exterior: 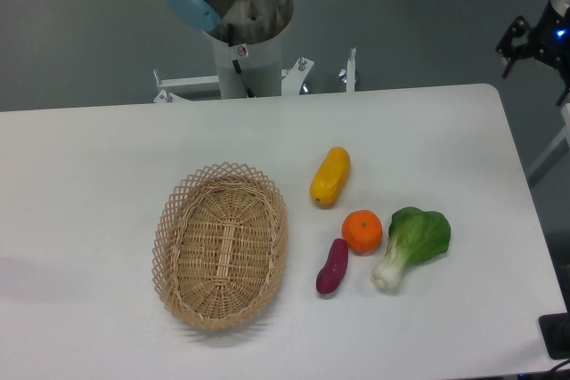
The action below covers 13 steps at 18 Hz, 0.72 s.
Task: Pick up the mango from the table
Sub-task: 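Move the gripper down over the yellow mango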
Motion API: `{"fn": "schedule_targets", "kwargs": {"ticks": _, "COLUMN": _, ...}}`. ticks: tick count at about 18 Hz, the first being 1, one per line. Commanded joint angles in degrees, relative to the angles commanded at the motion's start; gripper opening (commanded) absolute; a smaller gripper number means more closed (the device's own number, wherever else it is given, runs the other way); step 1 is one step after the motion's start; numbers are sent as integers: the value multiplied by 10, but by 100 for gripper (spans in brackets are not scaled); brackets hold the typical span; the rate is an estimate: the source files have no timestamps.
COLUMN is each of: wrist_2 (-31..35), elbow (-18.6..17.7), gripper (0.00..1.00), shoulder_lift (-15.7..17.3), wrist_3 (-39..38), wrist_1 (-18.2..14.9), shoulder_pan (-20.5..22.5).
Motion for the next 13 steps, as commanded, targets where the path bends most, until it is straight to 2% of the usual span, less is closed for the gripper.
{"fn": "schedule_targets", "kwargs": {"ticks": 4, "wrist_2": -2, "elbow": -26, "gripper": 100, "shoulder_lift": 17, "wrist_3": -7, "wrist_1": 1, "shoulder_pan": -3}}
{"fn": "schedule_targets", "kwargs": {"ticks": 9, "wrist_2": -3, "elbow": -92, "gripper": 100, "shoulder_lift": 50, "wrist_3": -24, "wrist_1": 22, "shoulder_pan": -9}}
{"fn": "schedule_targets", "kwargs": {"ticks": 11, "wrist_2": -3, "elbow": -136, "gripper": 100, "shoulder_lift": 68, "wrist_3": -49, "wrist_1": 47, "shoulder_pan": -25}}
{"fn": "schedule_targets", "kwargs": {"ticks": 13, "wrist_2": -3, "elbow": -194, "gripper": 100, "shoulder_lift": 85, "wrist_3": -79, "wrist_1": 99, "shoulder_pan": -39}}
